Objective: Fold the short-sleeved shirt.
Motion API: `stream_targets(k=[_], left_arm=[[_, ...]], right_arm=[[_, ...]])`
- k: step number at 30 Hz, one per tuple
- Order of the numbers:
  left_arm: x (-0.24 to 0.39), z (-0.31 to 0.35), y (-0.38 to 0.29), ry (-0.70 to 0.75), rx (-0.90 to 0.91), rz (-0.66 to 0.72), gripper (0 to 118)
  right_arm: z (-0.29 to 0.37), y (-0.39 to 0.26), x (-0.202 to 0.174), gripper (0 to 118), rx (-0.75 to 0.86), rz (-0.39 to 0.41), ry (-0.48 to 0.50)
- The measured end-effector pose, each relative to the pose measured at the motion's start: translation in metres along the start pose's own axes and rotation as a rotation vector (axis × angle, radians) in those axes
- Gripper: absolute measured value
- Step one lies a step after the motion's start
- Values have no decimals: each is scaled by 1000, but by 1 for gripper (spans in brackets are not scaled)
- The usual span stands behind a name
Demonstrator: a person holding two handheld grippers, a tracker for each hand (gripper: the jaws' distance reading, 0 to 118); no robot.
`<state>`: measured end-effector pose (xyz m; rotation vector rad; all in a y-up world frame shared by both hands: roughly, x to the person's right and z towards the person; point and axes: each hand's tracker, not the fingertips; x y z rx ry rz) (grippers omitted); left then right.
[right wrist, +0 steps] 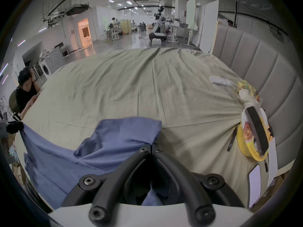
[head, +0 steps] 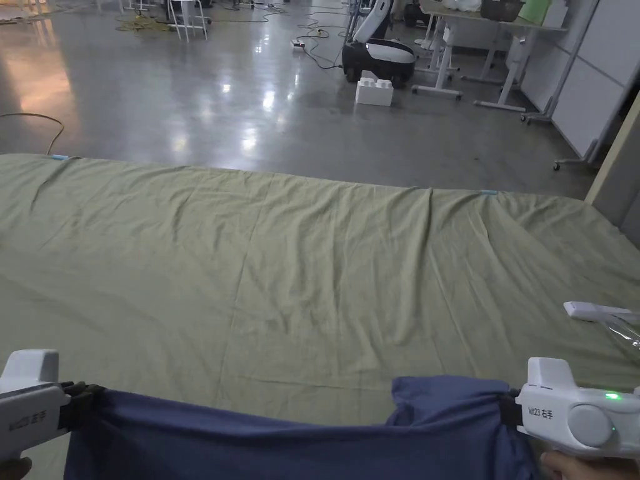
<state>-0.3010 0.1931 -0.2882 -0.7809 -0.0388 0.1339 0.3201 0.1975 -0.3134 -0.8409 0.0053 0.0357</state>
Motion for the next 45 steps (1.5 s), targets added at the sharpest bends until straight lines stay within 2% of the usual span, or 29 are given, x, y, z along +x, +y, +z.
stream_targets(k=[13,19,27,28,36,37,38,41,42,45], left_arm=[[-22,82,-41,-94,89,41,4],[-28,112,-78,-113,73,59,4],[-31,101,-131,-86,-137,31,4],[-31,95,-138,-66,-171,23,4],[-25,61,-154,-21,-219,14,4],[-25,62,-152,-19,-214,19,5],[-24,65,-149,-16,-212,13,9],[-20,71,-141,49,-186,-43,43],[-19,74,-137,61,-160,-45,54],[-11,85,-117,46,-47,-5,56]], right_arm=[[119,-63,6,1,109,41,4],[150,-110,4,1,53,53,-12],[129,-170,8,1,-151,68,-41],[121,-176,7,1,-187,89,-43],[77,-199,-7,2,-225,93,-65],[77,-197,-9,4,-222,101,-74],[79,-194,-11,12,-223,112,-87],[97,-178,-14,68,-210,190,-224],[103,-172,-15,83,-178,196,-246],[130,-144,-19,85,-28,148,-277]])
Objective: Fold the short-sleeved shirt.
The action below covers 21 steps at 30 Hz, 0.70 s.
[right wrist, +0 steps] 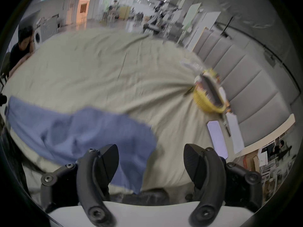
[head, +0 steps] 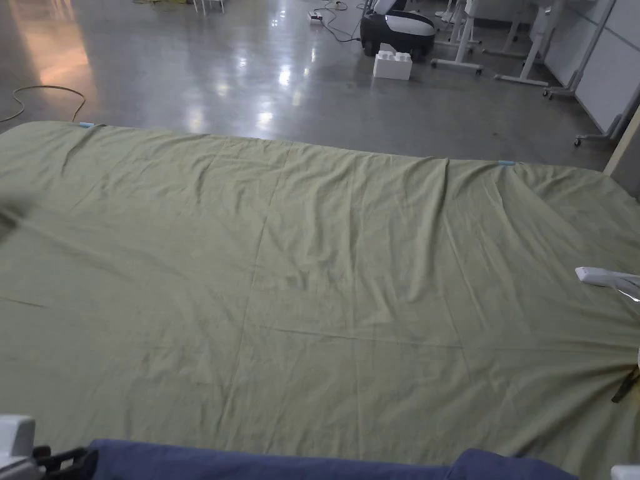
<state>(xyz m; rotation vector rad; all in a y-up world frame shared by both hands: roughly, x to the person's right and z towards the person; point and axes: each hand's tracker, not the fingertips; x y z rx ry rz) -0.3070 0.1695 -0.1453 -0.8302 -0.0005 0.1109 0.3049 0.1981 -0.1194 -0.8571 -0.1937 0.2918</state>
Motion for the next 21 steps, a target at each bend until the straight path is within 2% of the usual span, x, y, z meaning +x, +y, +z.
stream_targets(k=[2,5,8,11,14,16,17,18,21], left_arm=[[11,5,17,-27,72,22,56],[36,8,40,-10,194,-16,56],[66,10,58,3,308,-27,55],[84,8,73,3,424,-20,54],[106,14,83,42,524,-69,42],[121,20,89,80,580,-101,27],[125,22,90,76,614,-97,20],[127,24,92,79,638,-88,17],[134,34,94,88,706,-28,6]], right_arm=[[17,21,-3,87,134,-67,-27],[27,47,-16,89,324,-140,41],[35,73,-39,88,446,-208,73],[39,92,-63,86,577,-238,91],[45,109,-82,65,684,-236,99],[50,120,-90,40,747,-220,91],[50,122,-93,28,771,-239,115],[50,124,-96,18,764,-243,116],[55,132,-105,6,818,-252,82]])
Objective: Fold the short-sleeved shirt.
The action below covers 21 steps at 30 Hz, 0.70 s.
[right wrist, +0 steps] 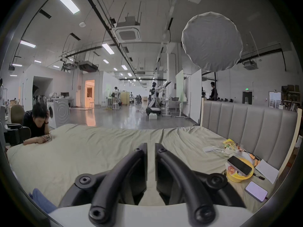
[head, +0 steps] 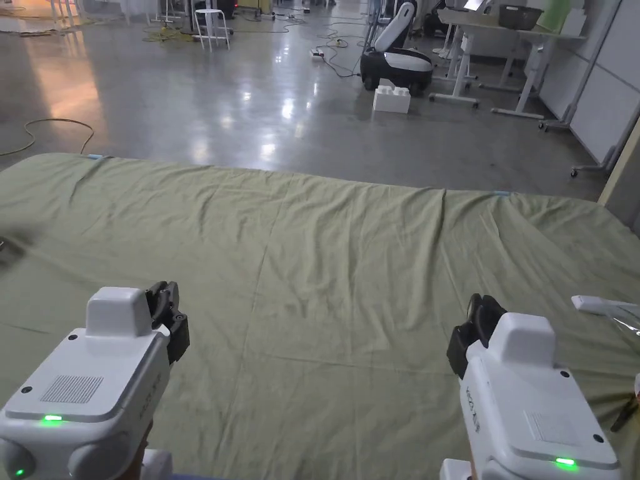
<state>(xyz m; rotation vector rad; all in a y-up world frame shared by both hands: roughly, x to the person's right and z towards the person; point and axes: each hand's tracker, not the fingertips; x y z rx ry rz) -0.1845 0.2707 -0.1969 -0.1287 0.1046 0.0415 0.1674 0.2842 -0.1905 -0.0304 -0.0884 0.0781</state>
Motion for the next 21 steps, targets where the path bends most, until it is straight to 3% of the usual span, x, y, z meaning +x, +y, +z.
stream_targets(k=[4,6,11,21], left_arm=[[0,2,4,19,29,33,3],[-3,4,7,22,38,39,3],[-17,6,10,3,26,17,3],[-116,9,-31,-102,-316,108,3]], right_arm=[[1,0,-5,2,8,-46,14],[3,0,-8,2,43,1,10],[4,0,-9,2,27,4,12],[1,-4,-4,2,-7,34,13]])
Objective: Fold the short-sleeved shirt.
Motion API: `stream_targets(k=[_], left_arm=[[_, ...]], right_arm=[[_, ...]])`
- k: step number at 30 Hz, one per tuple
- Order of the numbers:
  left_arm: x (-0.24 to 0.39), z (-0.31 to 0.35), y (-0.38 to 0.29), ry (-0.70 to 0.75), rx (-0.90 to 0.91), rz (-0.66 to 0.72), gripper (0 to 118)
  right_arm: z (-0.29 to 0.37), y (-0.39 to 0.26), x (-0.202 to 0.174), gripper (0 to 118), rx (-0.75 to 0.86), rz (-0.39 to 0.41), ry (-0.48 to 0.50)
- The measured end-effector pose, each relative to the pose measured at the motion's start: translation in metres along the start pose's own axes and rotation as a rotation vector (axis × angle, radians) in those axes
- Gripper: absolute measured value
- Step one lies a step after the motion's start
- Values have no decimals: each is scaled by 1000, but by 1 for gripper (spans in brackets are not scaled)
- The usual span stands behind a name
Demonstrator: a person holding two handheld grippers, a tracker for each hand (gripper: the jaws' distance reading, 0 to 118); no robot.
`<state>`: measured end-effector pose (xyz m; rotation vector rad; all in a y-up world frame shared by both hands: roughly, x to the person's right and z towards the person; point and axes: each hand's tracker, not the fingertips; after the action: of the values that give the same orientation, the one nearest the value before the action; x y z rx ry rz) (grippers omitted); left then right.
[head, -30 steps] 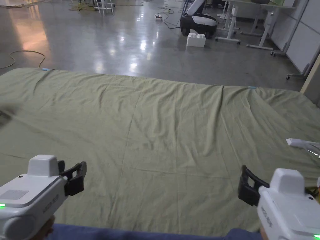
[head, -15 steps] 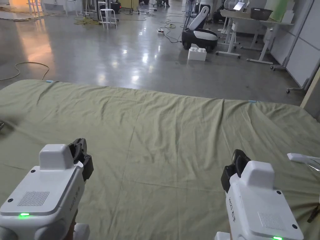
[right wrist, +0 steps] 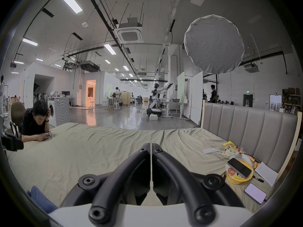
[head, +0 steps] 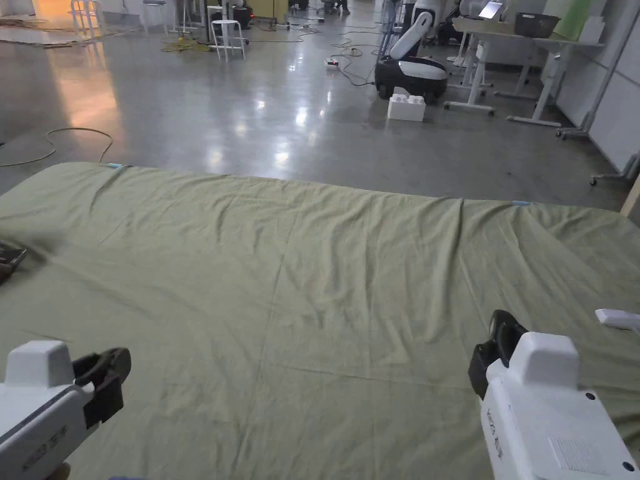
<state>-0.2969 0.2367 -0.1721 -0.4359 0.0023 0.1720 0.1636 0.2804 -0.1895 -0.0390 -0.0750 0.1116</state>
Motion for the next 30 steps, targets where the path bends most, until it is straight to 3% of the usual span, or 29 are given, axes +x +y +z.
stream_targets(k=[2,3,6,7,12,16,18,21,24,27,28,29,30], left_arm=[[-27,-1,-14,-37,-104,58,7],[-37,-3,-19,-55,-149,75,20],[-62,-6,-40,-73,-279,126,77],[-71,-7,-47,-76,-294,143,81],[-114,-17,-75,-114,-323,281,83],[-140,-39,-101,-404,-434,584,83],[-145,-51,-112,-464,-499,689,83],[-147,-64,-130,-471,-602,704,82],[-152,-70,-136,-581,-553,767,81],[-126,-67,-139,-600,-575,879,70],[-120,-68,-141,-592,-577,841,67],[-114,-67,-136,-573,-586,809,59],[-107,-68,-137,-538,-609,749,39]], right_arm=[[-2,-3,0,2,-15,-1,11],[-3,-5,-1,2,-22,-3,16],[-6,-10,-4,2,-44,0,26],[-6,-11,-5,2,-53,2,34],[-6,-14,-9,2,-75,18,49],[-6,-15,-11,2,-94,19,58],[-5,-15,-12,2,-113,-11,60],[-3,-17,-14,2,-120,-14,56],[-2,-19,-17,2,-127,-8,60],[0,-20,-20,2,-131,-11,63],[1,-21,-21,2,-133,-9,62],[1,-21,-22,2,-136,-9,64],[1,-22,-23,2,-140,-8,66]])
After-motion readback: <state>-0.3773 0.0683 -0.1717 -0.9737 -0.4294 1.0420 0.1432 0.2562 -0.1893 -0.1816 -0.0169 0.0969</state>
